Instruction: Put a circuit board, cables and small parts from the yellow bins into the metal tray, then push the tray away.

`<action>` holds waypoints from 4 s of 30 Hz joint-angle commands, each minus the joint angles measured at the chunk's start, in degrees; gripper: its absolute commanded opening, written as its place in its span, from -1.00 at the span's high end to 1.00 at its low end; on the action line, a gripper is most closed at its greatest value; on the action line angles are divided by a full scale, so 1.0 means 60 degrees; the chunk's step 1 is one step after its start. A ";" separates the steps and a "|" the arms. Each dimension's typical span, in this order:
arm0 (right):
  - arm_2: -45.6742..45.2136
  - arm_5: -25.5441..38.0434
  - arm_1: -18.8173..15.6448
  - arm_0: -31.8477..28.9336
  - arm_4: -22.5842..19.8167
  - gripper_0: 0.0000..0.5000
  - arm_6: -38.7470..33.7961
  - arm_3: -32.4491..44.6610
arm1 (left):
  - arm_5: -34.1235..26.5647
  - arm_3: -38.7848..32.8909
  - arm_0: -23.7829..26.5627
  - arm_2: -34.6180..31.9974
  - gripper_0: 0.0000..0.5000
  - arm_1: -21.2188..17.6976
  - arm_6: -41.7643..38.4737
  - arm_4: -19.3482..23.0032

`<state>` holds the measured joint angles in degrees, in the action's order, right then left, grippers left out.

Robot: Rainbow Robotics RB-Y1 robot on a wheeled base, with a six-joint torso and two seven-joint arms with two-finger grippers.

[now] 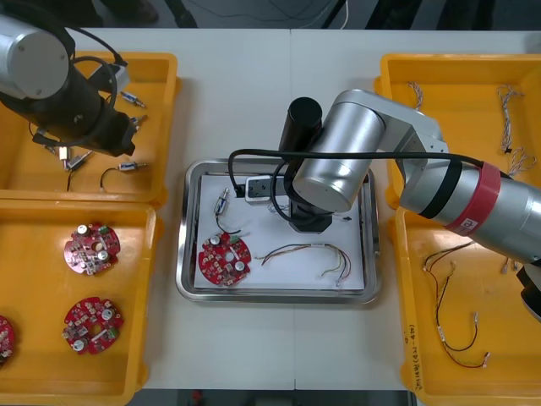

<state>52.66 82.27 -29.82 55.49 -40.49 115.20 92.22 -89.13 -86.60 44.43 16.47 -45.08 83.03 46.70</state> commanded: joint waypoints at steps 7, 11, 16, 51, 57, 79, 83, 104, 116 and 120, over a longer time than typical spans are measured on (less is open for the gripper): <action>0.0246 -0.0074 0.0122 0.0376 0.0127 -1.00 -0.0025 0.0012 | 0.1203 0.0928 -0.0036 0.0682 -0.89 -0.0397 0.3197 0.0038; 0.0217 -0.0001 0.0107 0.0391 0.0127 -1.00 -0.0142 0.0012 | 0.1906 0.1236 -0.0036 0.1107 -0.89 -0.0397 0.3241 0.0126; -0.0120 0.0146 0.0107 0.0391 0.0127 -1.00 -0.0200 0.0173 | 0.2624 0.1529 -0.0036 0.1723 -0.90 -0.0397 0.3197 0.0170; -0.6727 0.4622 -0.0244 0.1182 -0.1367 -1.00 -0.3072 0.1125 | 0.3297 0.1558 -0.0461 0.1796 1.00 -0.0719 0.3197 0.0741; -0.6873 0.4622 -0.1167 0.0596 -0.1528 -1.00 -0.4566 0.1696 | 0.3122 0.1558 -0.0461 0.1400 1.00 -0.0793 0.3168 0.0947; -0.8763 0.4622 -0.2969 -0.2393 -0.1338 -1.00 -0.7202 0.3571 | -0.1097 -0.0229 -0.0417 -0.1896 1.00 -0.0793 0.2099 0.0712; -0.9275 0.4622 -0.3262 -0.3198 -0.1397 -1.00 -0.7261 0.4025 | -0.1800 -0.1064 -0.0359 -0.1910 1.00 -0.0778 0.1117 0.0536; -1.1121 0.4622 -0.3438 -0.5425 -0.1543 -1.00 -0.7495 0.4216 | -0.3478 -0.3335 0.0930 -0.1295 1.00 0.0701 -0.2926 0.0595; -1.1282 0.4622 -0.3438 -0.5806 -0.1441 -1.00 -0.7569 0.4216 | -0.3426 -0.3291 0.1956 0.0624 1.00 0.1654 -0.5094 0.0258; -1.1282 0.4622 -0.3438 -0.5806 -0.1382 -1.00 -0.7598 0.4201 | -0.2899 -0.3188 0.2161 0.1342 1.00 0.1859 -0.5709 0.0170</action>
<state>-13.12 109.83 -48.09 21.16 -49.26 72.41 115.92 -108.95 -104.74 53.73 21.35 -35.69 50.90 48.47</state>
